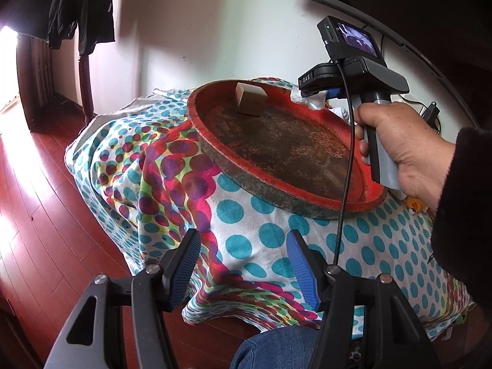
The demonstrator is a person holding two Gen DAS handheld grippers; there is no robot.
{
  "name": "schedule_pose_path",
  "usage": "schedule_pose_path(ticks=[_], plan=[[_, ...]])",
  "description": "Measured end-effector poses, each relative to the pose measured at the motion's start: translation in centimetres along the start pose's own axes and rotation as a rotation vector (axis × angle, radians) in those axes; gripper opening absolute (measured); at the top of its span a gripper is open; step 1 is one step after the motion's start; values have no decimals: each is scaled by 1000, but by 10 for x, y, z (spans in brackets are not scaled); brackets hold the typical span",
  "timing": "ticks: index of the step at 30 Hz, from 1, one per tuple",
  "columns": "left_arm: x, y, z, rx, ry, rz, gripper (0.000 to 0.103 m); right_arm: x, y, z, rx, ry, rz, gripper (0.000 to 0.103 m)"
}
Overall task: Organize objects
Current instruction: 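Open the right gripper to drop the bag into the tray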
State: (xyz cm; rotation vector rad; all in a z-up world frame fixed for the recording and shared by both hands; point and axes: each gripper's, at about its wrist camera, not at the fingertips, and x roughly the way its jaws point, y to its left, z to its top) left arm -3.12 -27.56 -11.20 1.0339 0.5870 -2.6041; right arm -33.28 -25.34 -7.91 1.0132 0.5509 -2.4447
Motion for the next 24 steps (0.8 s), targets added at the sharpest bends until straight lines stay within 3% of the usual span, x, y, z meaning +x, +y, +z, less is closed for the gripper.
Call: schedule_pose_path(ticks=[9,13,17,21,24], plan=[[5,2,-1,-12,28,-6,60,29,7,2,13,69,36,32],[6,1,-1,-13,30,-8,60,38,5,-2,51,120,99,50],[1,-4,-1,12,6,-8,60,-8,-12,-6,51,-44,41,64],[-7,-20,-3,79,-35,-22,60,-70,-68,-24,123,-213,-31,89],[-10,-34,-7,140,-49,-53,60,-106,-124,-59,156,-264,-159,89]])
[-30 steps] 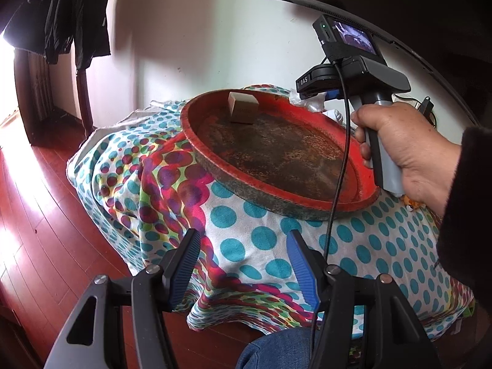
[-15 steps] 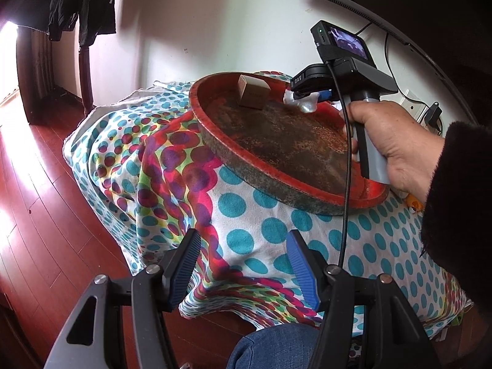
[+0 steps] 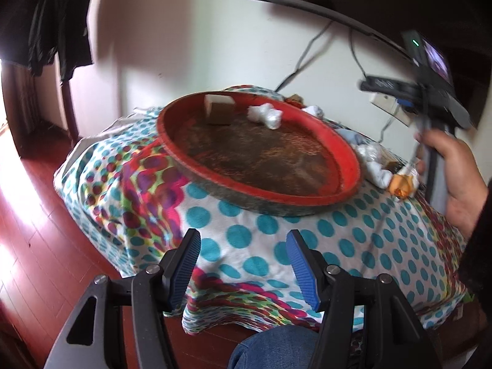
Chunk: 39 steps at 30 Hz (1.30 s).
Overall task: Organize objects
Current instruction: 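Open the right gripper to drop the bag into the tray, then grasp the orange toy cat with the left gripper and lift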
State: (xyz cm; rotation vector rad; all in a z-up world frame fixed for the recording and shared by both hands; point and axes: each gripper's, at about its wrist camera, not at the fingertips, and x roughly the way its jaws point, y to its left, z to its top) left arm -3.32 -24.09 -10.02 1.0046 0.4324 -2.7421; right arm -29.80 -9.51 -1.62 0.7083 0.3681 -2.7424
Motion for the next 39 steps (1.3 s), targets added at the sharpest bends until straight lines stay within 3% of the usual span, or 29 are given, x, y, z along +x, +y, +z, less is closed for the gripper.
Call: schedule_pose_path(ticks=[4,7,11,15,20,24,26,28,31,36,39], plan=[[0,-25,-4,84,-4,-34,60,-30,-95,-44,58,3,-158,96],[1,-45,-8,114,-3,-66,60,-44,-159,-95,126,69,-269,96],[7,-83,-17,160,12,-120,60,-43,-214,-150,211,139,-337,96],[21,-139,-15,262,43,-187,60,-38,-248,-179,320,193,-332,96],[47,-210,13,350,55,-269,60,-34,-262,-184,410,217,-295,97],[83,-269,41,540,84,-325,60,-33,-264,-185,411,227,-304,97],[104,-291,53,650,102,-316,60,-38,-264,-184,417,206,-311,97],[117,-303,64,705,92,-293,60,-39,-266,-185,428,199,-316,97],[149,-315,78,758,205,-321,60,-40,-273,-188,464,204,-314,97],[183,-335,79,904,254,-282,60,-37,-279,-192,503,217,-289,97],[205,-344,78,941,341,-281,61,-36,-279,-192,499,217,-270,97]])
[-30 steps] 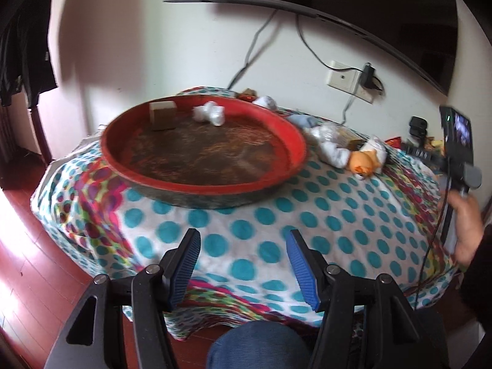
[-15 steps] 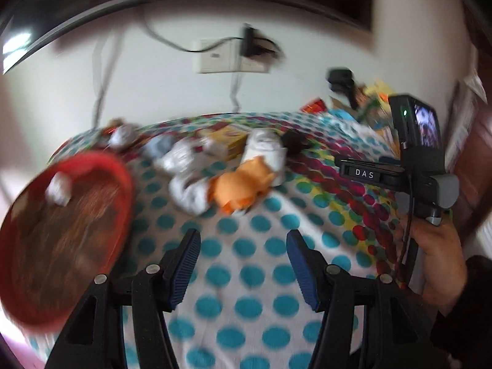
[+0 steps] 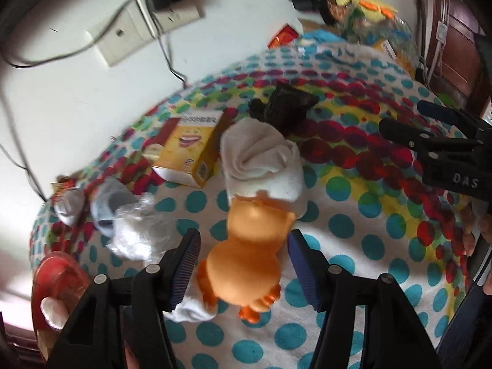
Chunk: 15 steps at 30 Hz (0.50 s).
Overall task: Organize objects
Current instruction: 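Grasp the orange toy cat with the left gripper and lift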
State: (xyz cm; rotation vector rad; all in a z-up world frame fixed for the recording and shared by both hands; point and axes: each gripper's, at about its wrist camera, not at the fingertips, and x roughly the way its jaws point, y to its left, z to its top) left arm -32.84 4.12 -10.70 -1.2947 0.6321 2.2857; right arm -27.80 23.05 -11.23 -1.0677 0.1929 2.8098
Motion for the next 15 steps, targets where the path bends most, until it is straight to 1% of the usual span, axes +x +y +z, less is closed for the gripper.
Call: schedule_pose_path(ticks=[2,3,4,5,6,8,10,15], plan=[[11,-2,3,24,44,-5,61,1,3,0,-17,4,3,97],[18,-3,4,36,67,12,61,0,5,0,-23,2,4,97],[21,-2,4,33,67,14,61,0,6,0,-30,-1,6,97],[20,1,5,8,58,0,61,-1,7,-1,-35,-4,10,97],[22,4,6,-22,62,-12,59,-1,8,-1,-39,-5,13,97],[21,4,5,-42,48,-15,54,-1,8,-1,-42,-1,18,97],[20,2,3,-63,30,7,51,0,8,0,-40,4,20,97],[14,-9,1,-146,-16,103,46,0,7,0,-32,3,25,97]])
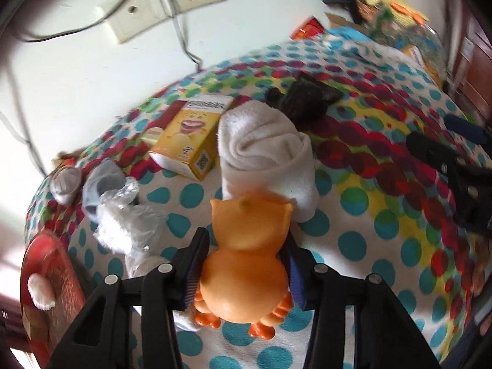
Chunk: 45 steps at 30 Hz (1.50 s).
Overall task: Organize objects
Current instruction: 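Grasp the orange toy cat with the left gripper and lift, then carry the orange toy cat over the red tray with the left gripper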
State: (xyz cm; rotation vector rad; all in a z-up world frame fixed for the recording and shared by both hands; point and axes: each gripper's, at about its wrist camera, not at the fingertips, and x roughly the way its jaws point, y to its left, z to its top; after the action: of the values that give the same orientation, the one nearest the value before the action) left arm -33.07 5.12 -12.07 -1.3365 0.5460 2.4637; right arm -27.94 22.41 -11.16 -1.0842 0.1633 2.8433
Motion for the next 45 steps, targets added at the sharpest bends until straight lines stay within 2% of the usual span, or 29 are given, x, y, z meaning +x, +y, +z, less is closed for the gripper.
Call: schedule_pose_path(ticks=[9,19,45], plan=[[-33,-17,9,-144,-95,75,46,1,3,0,-14,2,-15,97],[-70,-14,8,-195,-150,130,46,0,11,0,-55,-1,-34,97],[-102,30,-4,-291,-189,232,46,0,20,-1,-104,-3,-28,98]])
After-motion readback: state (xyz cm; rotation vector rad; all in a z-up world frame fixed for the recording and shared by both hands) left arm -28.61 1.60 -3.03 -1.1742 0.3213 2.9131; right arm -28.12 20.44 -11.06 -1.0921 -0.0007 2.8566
